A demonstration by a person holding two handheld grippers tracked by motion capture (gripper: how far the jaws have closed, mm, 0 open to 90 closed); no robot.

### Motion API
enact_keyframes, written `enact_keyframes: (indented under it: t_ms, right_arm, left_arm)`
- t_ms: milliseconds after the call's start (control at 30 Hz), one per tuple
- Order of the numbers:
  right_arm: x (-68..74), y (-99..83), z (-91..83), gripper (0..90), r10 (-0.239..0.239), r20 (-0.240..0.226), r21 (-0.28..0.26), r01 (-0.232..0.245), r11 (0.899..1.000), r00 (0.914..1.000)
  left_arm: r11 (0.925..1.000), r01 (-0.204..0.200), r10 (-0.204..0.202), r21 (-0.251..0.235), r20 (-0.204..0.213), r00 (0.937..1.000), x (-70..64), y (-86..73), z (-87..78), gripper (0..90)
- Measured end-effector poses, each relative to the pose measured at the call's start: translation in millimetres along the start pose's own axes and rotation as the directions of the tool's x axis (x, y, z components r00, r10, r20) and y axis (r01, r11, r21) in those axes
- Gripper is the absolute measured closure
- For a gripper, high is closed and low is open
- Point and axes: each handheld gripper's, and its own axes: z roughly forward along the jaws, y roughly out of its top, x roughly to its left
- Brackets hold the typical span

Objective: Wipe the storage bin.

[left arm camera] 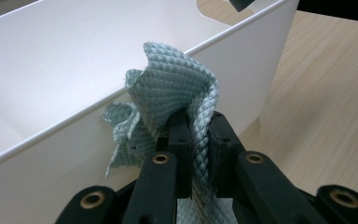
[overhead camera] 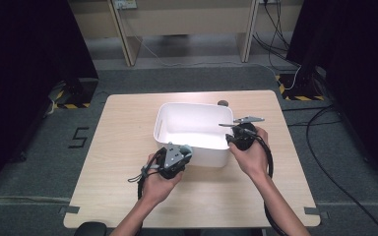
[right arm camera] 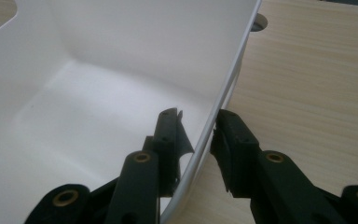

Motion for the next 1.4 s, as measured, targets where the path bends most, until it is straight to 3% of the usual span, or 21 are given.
enact_keyframes:
  t_ms: [533, 1400]
  right_arm:
    - [0.5, 0.0, -0.1, 70.9, -0.003, 0.002, 0.000, 0.003, 1.000, 1.0000]
    - [1.3, 0.2, -0.3, 70.1, -0.005, 0.003, -0.003, 0.005, 1.000, 1.0000]
  left_arm:
    - [0.9999, -0.016, 0.016, 0.003, 0.014, 0.9998, -5.4, 1.4, 6.2, 81.9]
    - [0.9985, -0.037, 0.037, 0.041, 0.017, 0.9992, -11.6, -11.6, 21.1, 81.9]
